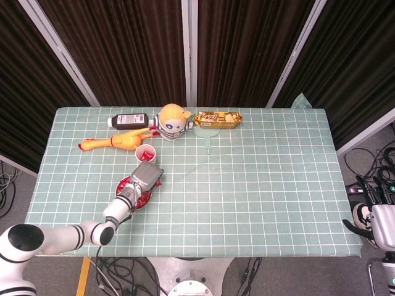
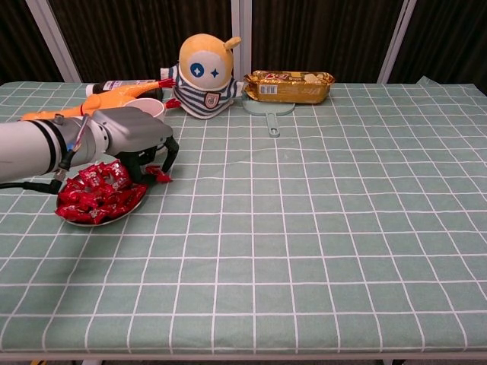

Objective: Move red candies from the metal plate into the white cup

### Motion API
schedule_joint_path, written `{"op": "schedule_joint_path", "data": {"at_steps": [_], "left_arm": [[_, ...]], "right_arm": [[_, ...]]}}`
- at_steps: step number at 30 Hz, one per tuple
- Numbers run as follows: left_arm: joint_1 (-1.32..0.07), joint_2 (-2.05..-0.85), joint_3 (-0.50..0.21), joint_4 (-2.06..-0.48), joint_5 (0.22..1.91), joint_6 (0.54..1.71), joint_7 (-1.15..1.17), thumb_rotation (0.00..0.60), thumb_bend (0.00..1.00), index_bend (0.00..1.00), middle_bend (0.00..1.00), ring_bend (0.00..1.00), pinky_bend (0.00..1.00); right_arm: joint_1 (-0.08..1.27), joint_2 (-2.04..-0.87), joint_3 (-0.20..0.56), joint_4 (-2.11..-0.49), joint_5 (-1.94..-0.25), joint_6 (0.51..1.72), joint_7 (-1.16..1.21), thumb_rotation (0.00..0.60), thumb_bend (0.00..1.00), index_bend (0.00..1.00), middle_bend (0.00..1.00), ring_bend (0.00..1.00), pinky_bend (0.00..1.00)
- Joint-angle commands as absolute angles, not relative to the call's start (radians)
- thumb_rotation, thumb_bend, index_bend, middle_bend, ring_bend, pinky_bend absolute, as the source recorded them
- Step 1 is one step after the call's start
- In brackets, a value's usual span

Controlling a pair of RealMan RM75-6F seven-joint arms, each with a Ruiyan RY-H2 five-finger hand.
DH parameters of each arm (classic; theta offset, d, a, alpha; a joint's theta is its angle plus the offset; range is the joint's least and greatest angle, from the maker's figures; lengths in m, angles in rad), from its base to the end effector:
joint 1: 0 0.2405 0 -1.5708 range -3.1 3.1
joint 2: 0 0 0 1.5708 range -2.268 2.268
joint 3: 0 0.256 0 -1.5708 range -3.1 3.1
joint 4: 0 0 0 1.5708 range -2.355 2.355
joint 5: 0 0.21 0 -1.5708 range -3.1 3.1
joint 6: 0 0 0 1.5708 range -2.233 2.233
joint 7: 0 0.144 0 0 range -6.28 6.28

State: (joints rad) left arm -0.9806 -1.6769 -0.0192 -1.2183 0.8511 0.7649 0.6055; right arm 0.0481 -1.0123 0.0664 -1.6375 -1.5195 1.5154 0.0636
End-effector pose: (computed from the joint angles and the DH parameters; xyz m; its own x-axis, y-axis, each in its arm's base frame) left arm -0.1532 0.3728 -0.0735 0.7702 0.3076 0.5587 0.6305 -0.4990 -0.5945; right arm -0.3133 -0.1730 0.1960 0.4116 0.0337 0.9107 -0.9113 0.0021 0.4118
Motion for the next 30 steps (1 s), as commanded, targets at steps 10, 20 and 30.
{"op": "schedule_joint_path", "data": {"at_steps": [10,20,30], "left_arm": [[-0.938,-1.671,-0.033,-1.221,0.915,0.788,0.527,0.600,0.33,0.61,1.00,0.97,1.00],[-0.864,-1.519,-0.091,-1.420,1.048,0.921,0.374,0.600,0.33,0.61,1.00,0.97,1.00],[-0.890,-1.498,-0.192,-1.357,0.989,0.899,0.335,0.600,0.32,0.61,1.00,0.97,1.00]], "right_arm": [[0.050,-1.011,0.064,-1.645,-1.524,1.513,0.056,0.600,0.03,0.02,0.21,0.01,0.20],[0.058,-1.015,0.063,-1.646,-1.539,1.508,0.056,0.600,0.03,0.03,0.21,0.01,0.20],[0.052,-1.011,0.061,-1.645,-1.540,1.519,0.061,0.600,0.03,0.03,0.21,0.01,0.20]]}}
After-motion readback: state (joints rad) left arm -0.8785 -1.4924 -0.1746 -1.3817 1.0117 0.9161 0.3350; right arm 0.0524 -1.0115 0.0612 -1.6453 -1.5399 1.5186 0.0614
